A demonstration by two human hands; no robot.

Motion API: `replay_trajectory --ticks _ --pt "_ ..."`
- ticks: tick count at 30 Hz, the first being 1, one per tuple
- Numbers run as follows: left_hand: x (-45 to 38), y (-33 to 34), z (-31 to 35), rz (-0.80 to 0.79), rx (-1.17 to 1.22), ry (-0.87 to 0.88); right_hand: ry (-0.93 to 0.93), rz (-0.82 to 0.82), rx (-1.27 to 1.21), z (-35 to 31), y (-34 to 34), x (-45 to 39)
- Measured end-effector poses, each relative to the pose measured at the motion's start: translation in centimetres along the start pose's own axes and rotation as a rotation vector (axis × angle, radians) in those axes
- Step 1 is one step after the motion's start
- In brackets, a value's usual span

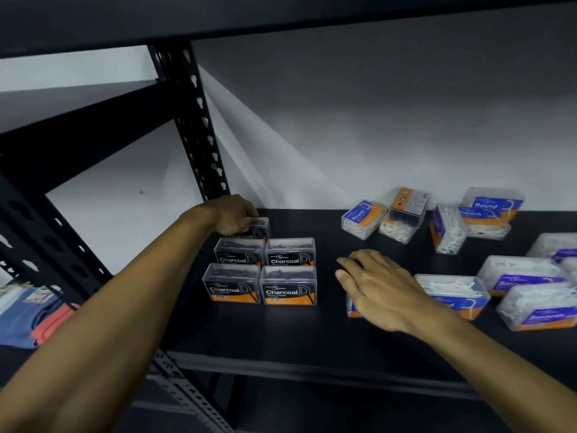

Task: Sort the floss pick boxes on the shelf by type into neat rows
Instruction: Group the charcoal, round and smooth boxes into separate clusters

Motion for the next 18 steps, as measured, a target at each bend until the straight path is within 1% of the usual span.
replay_trajectory --ticks 5,18 --pt "0.09 0.39 0.01 0.032 -0.013 0.010 0.001 -0.002 0.001 -0.07 0.01 0.03" --pt "0.57 0.49 -0.64 0.023 -0.001 0.032 0.007 -0.020 -0.016 -0.01 -0.02 -0.07"
Point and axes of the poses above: each hand's wrist, its own x-axis away from the middle knuckle, its own y-axis out of the palm, z = x × y, the point moved 4 cm from there along -x, towards the middle knuckle, and after that the axes turned 2 degrees about z, right-handed, at the moved point
